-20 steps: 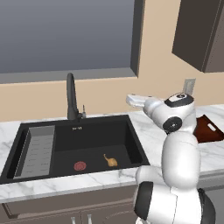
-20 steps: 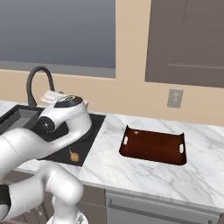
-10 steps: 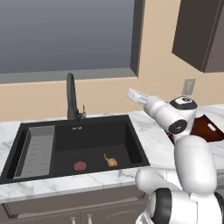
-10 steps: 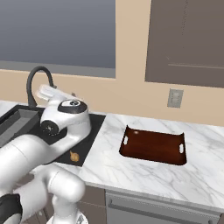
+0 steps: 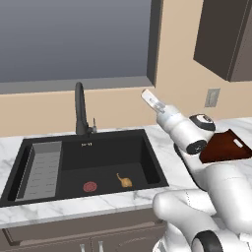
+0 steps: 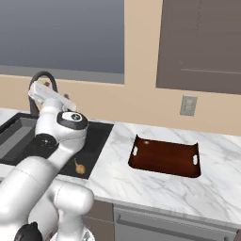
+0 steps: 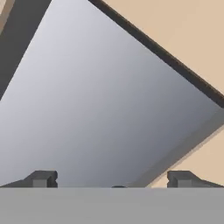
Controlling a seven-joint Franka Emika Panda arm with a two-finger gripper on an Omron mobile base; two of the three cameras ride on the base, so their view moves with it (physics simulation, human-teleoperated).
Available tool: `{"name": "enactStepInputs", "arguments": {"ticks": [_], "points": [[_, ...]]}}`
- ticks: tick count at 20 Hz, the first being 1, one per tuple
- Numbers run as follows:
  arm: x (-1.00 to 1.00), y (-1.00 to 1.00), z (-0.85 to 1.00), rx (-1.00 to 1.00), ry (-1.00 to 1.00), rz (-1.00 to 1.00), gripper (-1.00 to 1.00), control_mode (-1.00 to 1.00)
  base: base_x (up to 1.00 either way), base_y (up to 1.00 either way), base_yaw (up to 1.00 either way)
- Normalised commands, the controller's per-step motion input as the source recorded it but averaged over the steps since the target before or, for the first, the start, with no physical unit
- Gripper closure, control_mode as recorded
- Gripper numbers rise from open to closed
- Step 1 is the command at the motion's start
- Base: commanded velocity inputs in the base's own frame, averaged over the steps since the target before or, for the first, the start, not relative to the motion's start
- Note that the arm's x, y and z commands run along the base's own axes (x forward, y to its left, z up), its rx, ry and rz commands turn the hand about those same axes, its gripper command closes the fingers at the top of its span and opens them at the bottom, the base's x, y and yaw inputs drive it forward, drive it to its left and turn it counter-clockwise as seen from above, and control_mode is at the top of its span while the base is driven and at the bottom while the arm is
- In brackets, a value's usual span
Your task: Pick up all produce items and place them in the sink. Turn on the sink faucet to wash them. Then turn the sink off and put them in the tray.
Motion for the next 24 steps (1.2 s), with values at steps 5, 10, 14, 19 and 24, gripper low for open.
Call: {"name": "enactStepInputs", "arguments": {"ticks": [5,10,14,19,24], "points": [[-0.43,0.53,0.78,0.39,0.17,0.00,-1.00,-1.00,0.00,0.00,0.00],[-0.35,0.29,0.61,0.37,0.27,0.03,-1.00,-1.00,0.00,0.00,0.00],[-0.18,0.05,0.36,0.34,0.34,0.15,-1.00,-1.00,0.00,0.00,0.00],[0.00,-0.06,0.05,0.40,0.32,0.22,-1.00,-1.00,0.00,0.00,0.00],[0.05,0.00,-0.17,0.40,0.21,0.10,-1.00,-1.00,0.00,0.00,0.00]]}}
